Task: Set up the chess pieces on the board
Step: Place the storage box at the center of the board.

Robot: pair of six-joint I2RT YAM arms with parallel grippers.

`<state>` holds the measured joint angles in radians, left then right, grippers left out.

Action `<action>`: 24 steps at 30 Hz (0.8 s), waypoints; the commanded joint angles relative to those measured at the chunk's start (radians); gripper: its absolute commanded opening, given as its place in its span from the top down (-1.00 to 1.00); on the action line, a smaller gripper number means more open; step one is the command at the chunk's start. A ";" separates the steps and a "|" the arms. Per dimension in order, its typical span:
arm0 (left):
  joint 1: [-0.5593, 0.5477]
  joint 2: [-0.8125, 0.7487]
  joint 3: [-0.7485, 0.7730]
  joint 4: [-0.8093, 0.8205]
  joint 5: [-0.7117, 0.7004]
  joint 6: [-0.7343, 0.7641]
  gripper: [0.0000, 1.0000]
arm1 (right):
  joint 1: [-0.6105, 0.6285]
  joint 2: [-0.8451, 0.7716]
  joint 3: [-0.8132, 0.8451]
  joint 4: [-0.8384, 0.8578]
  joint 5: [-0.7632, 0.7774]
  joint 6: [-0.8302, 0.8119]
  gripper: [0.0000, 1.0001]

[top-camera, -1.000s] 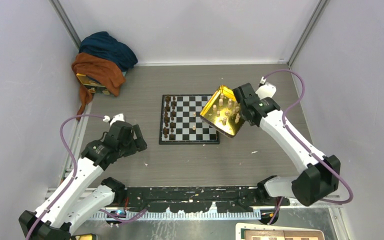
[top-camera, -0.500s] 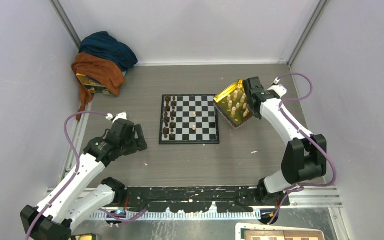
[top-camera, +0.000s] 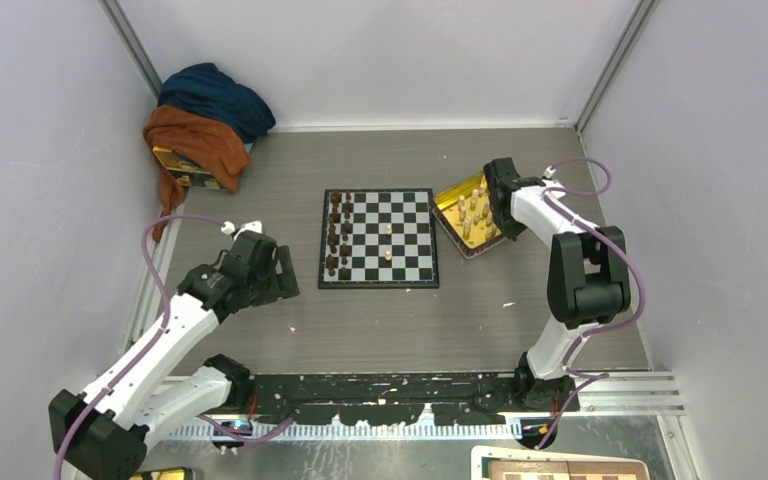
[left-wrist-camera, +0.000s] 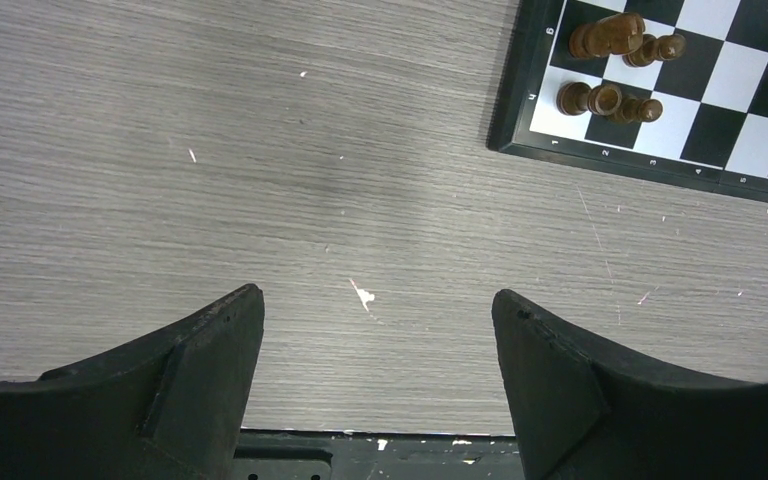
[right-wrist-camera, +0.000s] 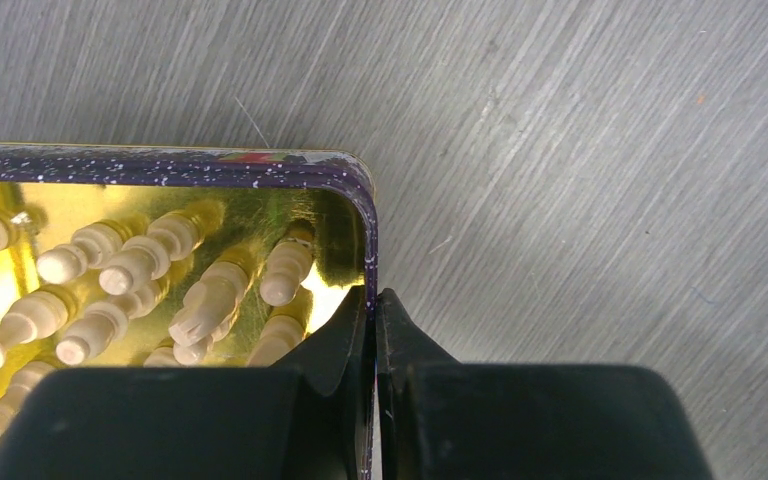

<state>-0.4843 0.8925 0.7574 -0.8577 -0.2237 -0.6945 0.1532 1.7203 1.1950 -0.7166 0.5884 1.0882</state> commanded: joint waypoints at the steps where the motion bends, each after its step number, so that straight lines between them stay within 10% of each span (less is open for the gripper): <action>1: -0.004 0.017 0.043 0.046 0.004 0.024 -0.70 | -0.004 0.015 0.081 0.062 0.021 0.060 0.98; 24: -0.004 0.076 0.061 0.065 0.020 0.081 -0.72 | -0.060 0.048 -0.005 0.086 -0.011 0.236 0.90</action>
<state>-0.4843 0.9695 0.7708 -0.8227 -0.2127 -0.6418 0.0917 1.7828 1.1889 -0.6666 0.5591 1.2453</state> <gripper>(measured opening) 0.855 0.101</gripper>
